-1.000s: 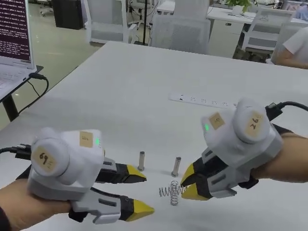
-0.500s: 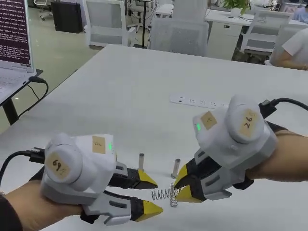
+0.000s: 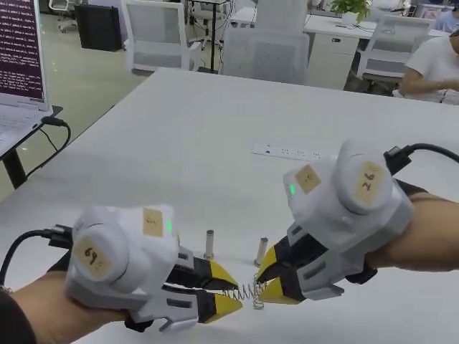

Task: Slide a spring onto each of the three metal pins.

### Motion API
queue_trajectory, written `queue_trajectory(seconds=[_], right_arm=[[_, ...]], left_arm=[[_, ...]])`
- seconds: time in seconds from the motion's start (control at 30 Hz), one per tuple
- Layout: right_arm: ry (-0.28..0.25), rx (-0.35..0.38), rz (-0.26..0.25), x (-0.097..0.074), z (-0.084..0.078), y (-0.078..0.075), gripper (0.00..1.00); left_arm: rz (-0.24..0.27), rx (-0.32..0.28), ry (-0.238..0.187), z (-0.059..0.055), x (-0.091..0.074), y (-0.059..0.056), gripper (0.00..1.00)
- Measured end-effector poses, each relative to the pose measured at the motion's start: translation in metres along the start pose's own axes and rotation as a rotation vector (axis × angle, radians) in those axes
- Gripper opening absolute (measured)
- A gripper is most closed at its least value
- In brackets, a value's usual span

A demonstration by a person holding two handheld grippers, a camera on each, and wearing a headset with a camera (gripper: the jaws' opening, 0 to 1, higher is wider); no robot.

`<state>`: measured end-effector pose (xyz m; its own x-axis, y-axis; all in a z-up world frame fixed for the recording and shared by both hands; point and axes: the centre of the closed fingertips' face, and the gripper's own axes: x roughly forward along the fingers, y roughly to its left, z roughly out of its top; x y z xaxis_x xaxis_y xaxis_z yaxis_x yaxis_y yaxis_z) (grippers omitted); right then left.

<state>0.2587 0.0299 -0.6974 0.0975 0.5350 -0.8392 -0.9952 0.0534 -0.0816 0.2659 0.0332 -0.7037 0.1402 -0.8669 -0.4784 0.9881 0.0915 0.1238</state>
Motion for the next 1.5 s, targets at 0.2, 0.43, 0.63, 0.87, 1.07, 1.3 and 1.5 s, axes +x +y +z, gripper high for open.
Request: queue_trajectory(seconds=[0.2, 0.43, 0.63, 0.87, 1.07, 1.3, 1.5], right_arm=[[-0.025, 0.011, 0.003, -0.001, 0.000, 0.001, 0.08], [-0.038, 0.035, 0.012, 0.002, -0.003, 0.003, 0.13], [-0.055, 0.042, -0.002, 0.002, -0.002, 0.000, 0.09], [-0.066, 0.037, -0.010, -0.005, 0.009, 0.001, 0.08], [-0.063, 0.013, -0.012, -0.007, 0.017, 0.001, 0.08], [-0.047, -0.002, 0.005, -0.008, 0.025, 0.001, 0.08], [-0.021, -0.026, 0.013, -0.008, 0.029, 0.001, 0.08]], left_arm=[[-0.008, -0.001, -0.007, 0.001, -0.002, -0.001, 0.02], [-0.011, -0.010, -0.029, 0.006, -0.002, -0.001, 0.02], [-0.012, -0.019, -0.053, 0.011, -0.003, -0.002, 0.02], [-0.006, -0.019, -0.056, 0.011, -0.003, 0.000, 0.02], [-0.003, -0.019, -0.056, 0.012, -0.004, 0.000, 0.03], [-0.003, -0.018, -0.058, 0.012, -0.004, 0.000, 0.03], [-0.003, -0.020, -0.061, 0.013, -0.003, 0.001, 0.03]])
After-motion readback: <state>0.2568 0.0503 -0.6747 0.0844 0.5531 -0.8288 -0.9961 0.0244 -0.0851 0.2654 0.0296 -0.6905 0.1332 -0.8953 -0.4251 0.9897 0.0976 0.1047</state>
